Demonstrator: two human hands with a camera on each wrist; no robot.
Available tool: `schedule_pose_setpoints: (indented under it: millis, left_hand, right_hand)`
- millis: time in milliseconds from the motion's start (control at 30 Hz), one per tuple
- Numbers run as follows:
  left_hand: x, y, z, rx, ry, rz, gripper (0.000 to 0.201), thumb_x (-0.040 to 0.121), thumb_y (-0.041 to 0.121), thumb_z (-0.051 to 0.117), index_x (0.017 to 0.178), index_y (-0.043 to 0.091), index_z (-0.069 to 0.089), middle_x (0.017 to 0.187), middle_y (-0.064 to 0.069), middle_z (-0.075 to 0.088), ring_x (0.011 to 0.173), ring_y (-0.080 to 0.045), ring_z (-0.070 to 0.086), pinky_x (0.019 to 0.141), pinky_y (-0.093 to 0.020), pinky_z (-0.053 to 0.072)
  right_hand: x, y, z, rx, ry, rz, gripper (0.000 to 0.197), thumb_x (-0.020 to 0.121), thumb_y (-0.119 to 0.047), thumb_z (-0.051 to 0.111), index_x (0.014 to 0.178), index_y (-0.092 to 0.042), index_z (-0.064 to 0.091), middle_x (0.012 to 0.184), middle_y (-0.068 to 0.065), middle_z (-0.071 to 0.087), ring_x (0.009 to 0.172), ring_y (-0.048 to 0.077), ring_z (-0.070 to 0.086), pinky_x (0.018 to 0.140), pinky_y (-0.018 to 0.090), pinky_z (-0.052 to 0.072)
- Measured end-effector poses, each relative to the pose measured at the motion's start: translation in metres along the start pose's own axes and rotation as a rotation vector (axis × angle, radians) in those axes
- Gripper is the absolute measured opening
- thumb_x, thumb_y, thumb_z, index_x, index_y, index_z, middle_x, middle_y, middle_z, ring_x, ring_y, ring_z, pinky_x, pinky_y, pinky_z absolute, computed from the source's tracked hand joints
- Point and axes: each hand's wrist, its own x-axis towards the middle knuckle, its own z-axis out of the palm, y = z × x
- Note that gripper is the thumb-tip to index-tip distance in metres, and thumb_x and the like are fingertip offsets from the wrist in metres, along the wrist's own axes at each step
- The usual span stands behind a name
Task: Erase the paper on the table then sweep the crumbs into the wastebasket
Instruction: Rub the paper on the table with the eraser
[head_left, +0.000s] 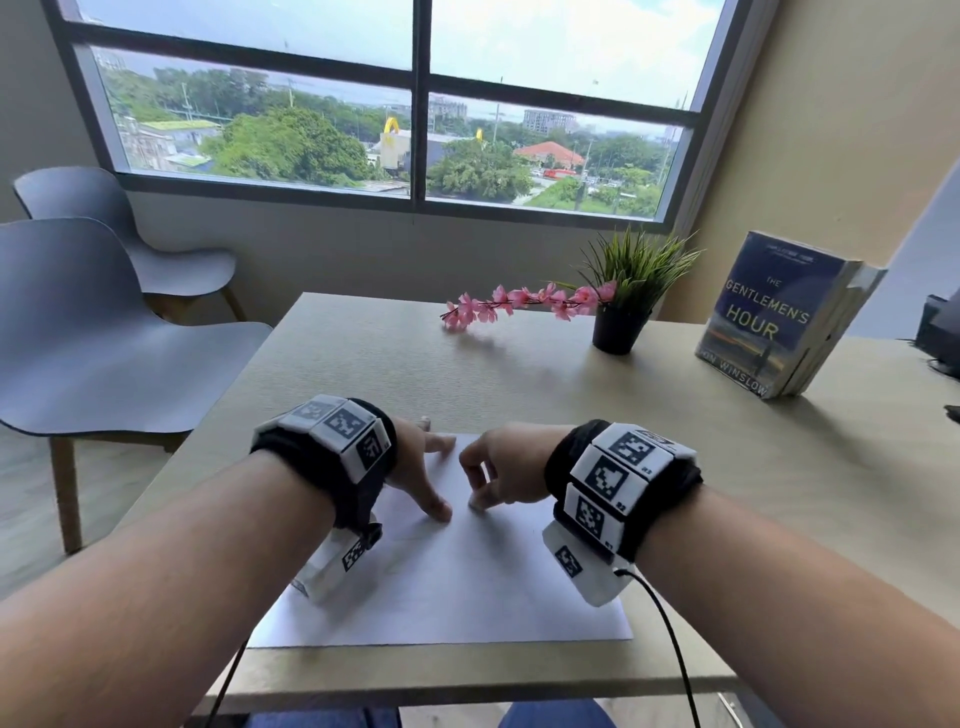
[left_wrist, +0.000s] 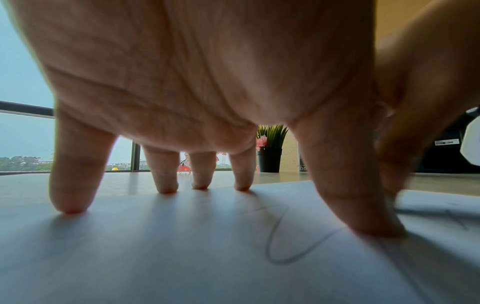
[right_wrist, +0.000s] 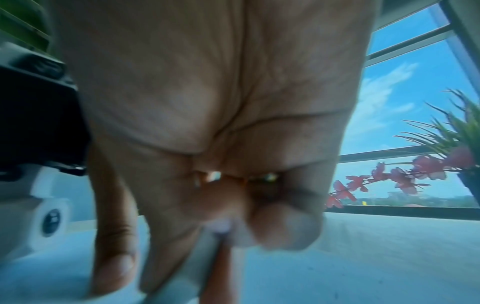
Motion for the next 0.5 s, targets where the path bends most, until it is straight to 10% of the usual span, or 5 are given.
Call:
schedule_pose_setpoints:
  millis: [133, 500]
  left_hand:
    - [0.000, 0.000, 0.000, -0.007, -0.006, -0.008, 0.110, 0.061, 0.076, 0.064, 0.148, 0.046, 0.003, 0.160, 0.009, -0.006, 0.147, -0.020, 0.014, 0.117, -0.044, 0.021]
    - [-0.005, 0.003, -0.002, -0.006, -0.003, -0.006, 0.106, 0.065, 0.073, 0.065, 0.148, 0.046, 0.004, 0.160, 0.010, -0.006, 0.147, -0.022, 0.015, 0.117, -0.044, 0.023]
  right_hand:
    - [0.000, 0.007, 0.000, 0.091, -0.094, 0.022, 0.022, 0.088, -0.041, 0.065, 0.097, -0.021, 0.061, 0.098, 0.005, 0.072, 0.083, 0.017, 0.059, 0.071, 0.028, 0.044]
    - [-0.003, 0.014, -0.002, 0.076, -0.096, 0.055, 0.022, 0.088, -0.039, 0.066, 0.096, -0.020, 0.061, 0.089, 0.003, 0.070, 0.065, 0.014, 0.056, 0.057, 0.023, 0.043]
